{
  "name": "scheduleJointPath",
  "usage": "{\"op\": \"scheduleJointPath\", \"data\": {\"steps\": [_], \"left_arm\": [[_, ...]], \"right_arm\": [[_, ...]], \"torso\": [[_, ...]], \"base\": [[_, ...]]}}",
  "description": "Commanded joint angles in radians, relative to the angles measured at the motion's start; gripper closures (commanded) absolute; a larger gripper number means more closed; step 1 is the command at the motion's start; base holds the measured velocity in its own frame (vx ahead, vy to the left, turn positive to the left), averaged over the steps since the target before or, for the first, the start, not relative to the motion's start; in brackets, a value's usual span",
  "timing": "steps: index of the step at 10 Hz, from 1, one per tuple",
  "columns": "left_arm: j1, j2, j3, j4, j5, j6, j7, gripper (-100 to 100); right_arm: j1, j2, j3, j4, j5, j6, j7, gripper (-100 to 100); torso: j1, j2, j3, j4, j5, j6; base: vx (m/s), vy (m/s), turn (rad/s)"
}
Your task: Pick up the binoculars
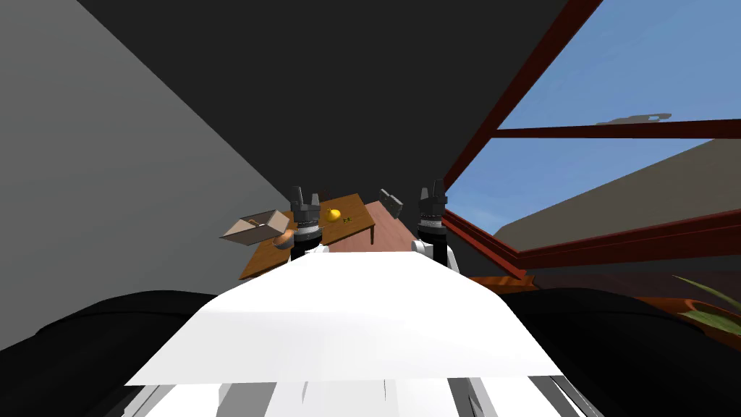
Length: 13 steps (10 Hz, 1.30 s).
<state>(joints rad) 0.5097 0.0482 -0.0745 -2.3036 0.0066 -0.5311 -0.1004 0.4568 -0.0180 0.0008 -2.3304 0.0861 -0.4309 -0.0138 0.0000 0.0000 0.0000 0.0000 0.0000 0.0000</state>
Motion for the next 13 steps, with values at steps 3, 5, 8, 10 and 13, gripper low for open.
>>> {"op": "scheduleJointPath", "data": {"steps": [3, 5, 8, 10, 13], "left_arm": [[-0.049, 0.057, 0.003, 0.082, 0.031, 0.031, 0.045, -100], [-0.079, 0.074, 0.005, 0.134, 0.052, 0.050, 0.074, -100], [-0.134, 0.095, 0.008, 0.221, 0.090, 0.084, 0.126, -100], [-0.174, 0.107, 0.010, 0.296, 0.118, 0.110, 0.164, -100], [-0.241, 0.122, 0.016, 0.409, 0.165, 0.156, 0.224, -100]], "right_arm": [[0.000, 0.000, 0.000, 0.000, 0.000, 0.000, 0.000, 0], [0.000, 0.000, 0.000, 0.000, 0.000, 0.000, 0.000, 0], [0.000, 0.000, 0.000, 0.000, 0.000, 0.000, 0.000, 0], [0.000, 0.000, 0.000, 0.000, 0.000, 0.000, 0.000, 0], [0.000, 0.000, 0.000, 0.000, 0.000, 0.000, 0.000, 0]], "torso": [[0.003, 0.001, 0.001, 0.000, 0.001, 0.000], [0.002, 0.002, 0.001, 0.000, 0.001, 0.000], [0.003, 0.003, 0.002, 0.001, 0.001, 0.000], [0.004, 0.003, 0.002, 0.001, 0.001, 0.000], [0.004, 0.003, 0.002, 0.001, 0.001, 0.000]], "base": [[-0.025, 0.032, -0.088], [-0.040, 0.031, -0.089], [-0.050, 0.051, -0.103], [-0.056, 0.044, -0.130], [-0.050, 0.049, -0.130]]}}
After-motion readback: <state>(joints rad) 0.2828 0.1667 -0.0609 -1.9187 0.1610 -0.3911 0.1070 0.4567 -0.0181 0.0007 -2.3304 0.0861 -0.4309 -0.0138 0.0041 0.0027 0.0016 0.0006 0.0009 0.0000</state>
